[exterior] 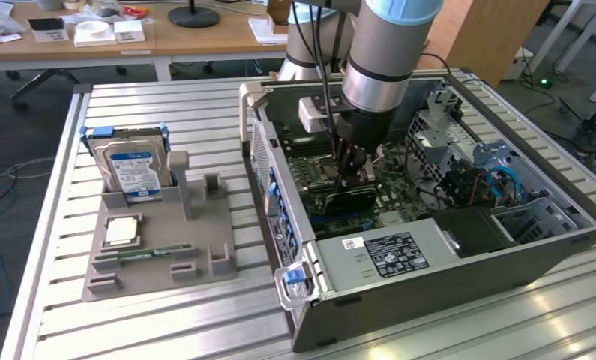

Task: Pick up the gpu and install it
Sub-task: 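Press down on the gpu until it lock into place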

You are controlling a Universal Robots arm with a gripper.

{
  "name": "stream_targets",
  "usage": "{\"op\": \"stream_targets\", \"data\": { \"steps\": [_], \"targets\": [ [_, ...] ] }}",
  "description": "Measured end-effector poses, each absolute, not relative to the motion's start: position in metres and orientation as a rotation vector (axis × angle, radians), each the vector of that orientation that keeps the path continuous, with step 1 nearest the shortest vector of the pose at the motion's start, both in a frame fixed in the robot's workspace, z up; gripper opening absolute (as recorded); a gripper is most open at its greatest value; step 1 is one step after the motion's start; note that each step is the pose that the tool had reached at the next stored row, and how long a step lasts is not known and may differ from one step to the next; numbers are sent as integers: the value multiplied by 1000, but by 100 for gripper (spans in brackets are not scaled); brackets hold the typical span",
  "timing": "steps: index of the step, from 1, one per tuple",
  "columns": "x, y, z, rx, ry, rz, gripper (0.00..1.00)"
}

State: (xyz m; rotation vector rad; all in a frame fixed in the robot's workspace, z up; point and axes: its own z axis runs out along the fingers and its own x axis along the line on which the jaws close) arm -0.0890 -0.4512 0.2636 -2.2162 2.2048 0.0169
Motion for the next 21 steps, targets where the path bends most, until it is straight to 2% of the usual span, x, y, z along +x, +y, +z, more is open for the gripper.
{"op": "stream_targets", "data": {
  "steps": [21],
  "targets": [
    [-91, -451, 261, -2216, 2205, 17, 11]
  ]
}}
